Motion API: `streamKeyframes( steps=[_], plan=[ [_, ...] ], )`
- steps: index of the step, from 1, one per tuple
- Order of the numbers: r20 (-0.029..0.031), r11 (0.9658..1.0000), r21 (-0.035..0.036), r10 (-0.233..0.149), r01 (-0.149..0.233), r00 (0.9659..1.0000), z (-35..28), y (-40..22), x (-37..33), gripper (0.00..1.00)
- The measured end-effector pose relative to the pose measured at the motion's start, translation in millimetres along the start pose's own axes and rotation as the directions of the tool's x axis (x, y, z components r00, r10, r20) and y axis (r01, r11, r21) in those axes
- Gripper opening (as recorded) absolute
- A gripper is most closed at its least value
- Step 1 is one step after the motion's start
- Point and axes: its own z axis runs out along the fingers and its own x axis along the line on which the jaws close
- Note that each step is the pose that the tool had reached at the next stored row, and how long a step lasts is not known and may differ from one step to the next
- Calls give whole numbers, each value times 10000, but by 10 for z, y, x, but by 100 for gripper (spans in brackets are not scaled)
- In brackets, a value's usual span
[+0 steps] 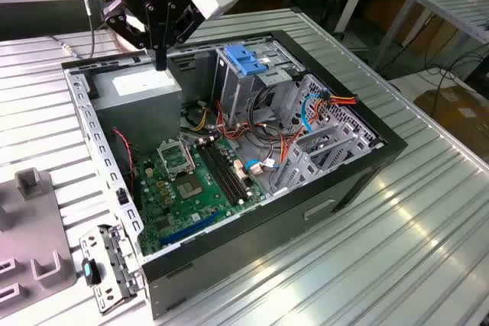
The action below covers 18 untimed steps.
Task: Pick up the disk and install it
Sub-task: 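Reach for the disk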
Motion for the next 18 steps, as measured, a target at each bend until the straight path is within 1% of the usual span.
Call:
streamKeyframes(
  steps=[5,7,13,18],
  plan=[
    [0,10000,1,1,-1,10000,-1,0,5,11],
    [0,10000,0,0,0,10000,-1,-2,29,11],
    [0,10000,0,0,0,10000,-2,-5,72,11],
    [0,10000,0,0,0,10000,-2,-7,85,11]
  ],
)
